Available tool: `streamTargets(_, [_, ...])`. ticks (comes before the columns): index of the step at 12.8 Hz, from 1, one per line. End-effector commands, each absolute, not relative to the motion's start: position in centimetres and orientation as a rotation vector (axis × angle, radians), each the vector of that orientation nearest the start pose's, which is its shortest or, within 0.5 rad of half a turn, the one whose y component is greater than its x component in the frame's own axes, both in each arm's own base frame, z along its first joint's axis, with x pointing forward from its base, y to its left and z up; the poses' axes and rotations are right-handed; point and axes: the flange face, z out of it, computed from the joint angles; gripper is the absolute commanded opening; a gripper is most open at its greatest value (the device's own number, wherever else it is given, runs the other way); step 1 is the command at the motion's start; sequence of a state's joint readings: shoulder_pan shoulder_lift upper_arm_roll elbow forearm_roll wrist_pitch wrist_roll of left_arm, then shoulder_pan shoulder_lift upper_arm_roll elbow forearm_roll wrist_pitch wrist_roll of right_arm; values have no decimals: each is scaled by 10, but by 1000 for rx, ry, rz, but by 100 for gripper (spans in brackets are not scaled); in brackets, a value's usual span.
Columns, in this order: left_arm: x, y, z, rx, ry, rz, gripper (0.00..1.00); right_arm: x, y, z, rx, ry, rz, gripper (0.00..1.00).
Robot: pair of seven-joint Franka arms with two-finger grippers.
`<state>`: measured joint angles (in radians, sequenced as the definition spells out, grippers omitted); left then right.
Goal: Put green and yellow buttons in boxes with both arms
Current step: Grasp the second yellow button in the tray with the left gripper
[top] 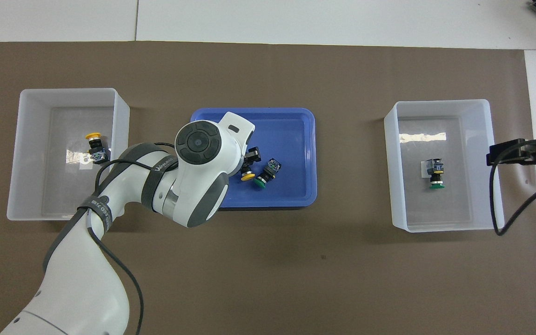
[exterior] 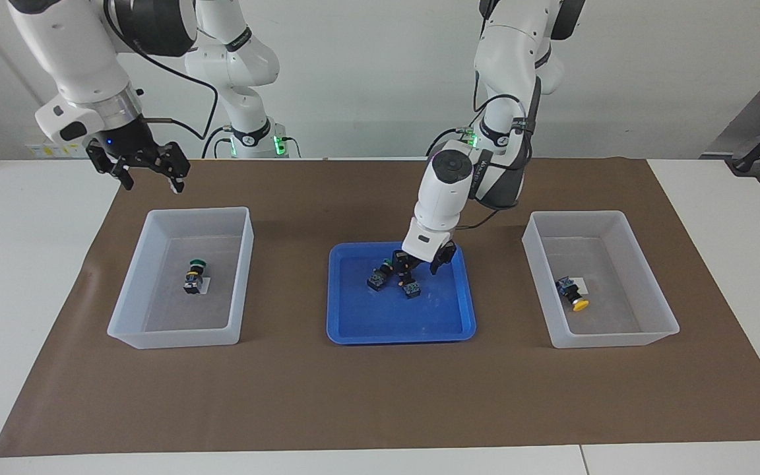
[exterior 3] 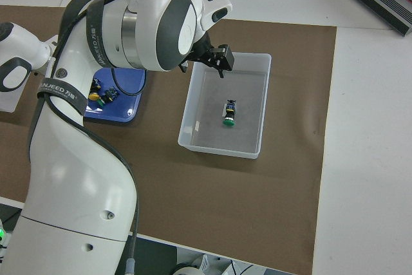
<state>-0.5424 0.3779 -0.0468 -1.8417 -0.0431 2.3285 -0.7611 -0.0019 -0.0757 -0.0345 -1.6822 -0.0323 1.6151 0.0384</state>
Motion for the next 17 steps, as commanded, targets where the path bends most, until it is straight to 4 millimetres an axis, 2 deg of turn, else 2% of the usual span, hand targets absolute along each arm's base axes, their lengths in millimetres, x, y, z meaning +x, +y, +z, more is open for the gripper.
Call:
streamTargets(1, [527,-360,322,-3223,-336,-120,79,530,-25,652,-3188,140,24,100])
streamTargets(5, [511,-365,295,-3237,-321,-146,79,529,-20,649,-3187,129,9,100])
streamTargets(6, [511,-366,293,-3238,-338,-148,79,528,-20,647,-3187,127,21,100])
streamTargets(7, [512,-366,294,-3241,-347,-156,74,528,-20,646,-3187,127,26,100])
streamTargets(9, [513,-366,295,-3242,-349,-158,57,528,-20,646,-3187,124,26,100])
streamTargets(12, [517,-365,298,-3246,-355,-170,22,528,-20,646,-3187,112,24,100])
streamTargets(14, [519,-365,298,-3247,-350,-173,4,527,-20,643,-3187,111,29,100])
streamTargets(15, [521,-364,298,-3246,-353,-174,0,526,-20,643,-3186,111,29,100])
streamTargets(17, [528,-362,304,-3246,-355,-178,0,525,-20,643,-3186,111,26,100])
